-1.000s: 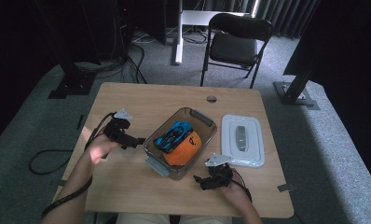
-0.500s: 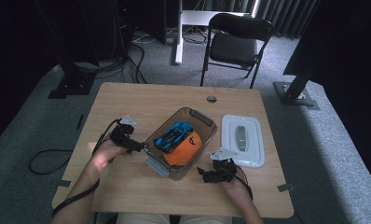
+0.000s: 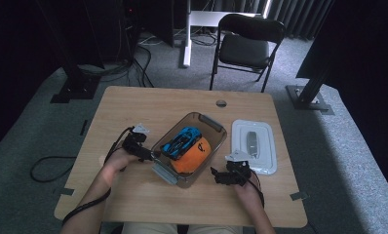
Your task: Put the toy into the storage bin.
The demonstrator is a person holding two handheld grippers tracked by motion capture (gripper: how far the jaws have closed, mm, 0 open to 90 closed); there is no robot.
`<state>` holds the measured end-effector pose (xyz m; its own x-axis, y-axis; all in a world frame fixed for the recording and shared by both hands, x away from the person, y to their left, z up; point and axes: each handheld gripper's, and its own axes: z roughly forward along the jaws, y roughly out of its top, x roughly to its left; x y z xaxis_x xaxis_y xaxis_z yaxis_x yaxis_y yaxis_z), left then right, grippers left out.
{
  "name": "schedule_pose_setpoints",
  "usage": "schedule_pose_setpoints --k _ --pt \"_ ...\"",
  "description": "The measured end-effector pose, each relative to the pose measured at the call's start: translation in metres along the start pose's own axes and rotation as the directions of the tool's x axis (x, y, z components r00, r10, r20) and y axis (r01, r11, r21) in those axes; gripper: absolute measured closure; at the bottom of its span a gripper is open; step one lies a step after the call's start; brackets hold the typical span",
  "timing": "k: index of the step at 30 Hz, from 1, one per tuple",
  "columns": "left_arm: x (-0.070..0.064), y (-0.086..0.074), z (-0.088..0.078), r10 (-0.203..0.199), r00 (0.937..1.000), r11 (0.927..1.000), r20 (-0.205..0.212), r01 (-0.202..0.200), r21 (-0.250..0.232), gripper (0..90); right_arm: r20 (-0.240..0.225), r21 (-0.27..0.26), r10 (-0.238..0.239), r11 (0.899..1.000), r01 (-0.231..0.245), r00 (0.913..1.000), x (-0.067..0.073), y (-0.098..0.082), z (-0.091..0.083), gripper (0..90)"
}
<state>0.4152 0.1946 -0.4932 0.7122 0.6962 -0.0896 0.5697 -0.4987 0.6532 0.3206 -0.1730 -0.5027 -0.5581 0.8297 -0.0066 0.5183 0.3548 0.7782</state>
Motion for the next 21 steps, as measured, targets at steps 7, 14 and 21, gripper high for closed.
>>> schedule_pose_setpoints --k 7,14,21 --pt "-0.005 -0.004 0.0 0.015 0.9998 0.9999 0.009 -0.015 -0.007 2.0 0.006 -0.012 0.003 1.0 -0.003 1.0 0.003 0.003 0.003 12.6" --pt "0.0 -0.002 0.0 0.012 0.9998 0.9998 -0.015 -0.012 -0.015 2.1 0.008 -0.012 -0.004 1.0 0.004 1.0 0.004 0.008 0.005 12.6" --pt "0.002 0.001 0.007 0.008 0.9998 0.9999 -0.02 -0.008 -0.01 2.0 0.014 -0.007 0.016 1.0 -0.016 0.9998 0.0 0.009 0.008 12.6"
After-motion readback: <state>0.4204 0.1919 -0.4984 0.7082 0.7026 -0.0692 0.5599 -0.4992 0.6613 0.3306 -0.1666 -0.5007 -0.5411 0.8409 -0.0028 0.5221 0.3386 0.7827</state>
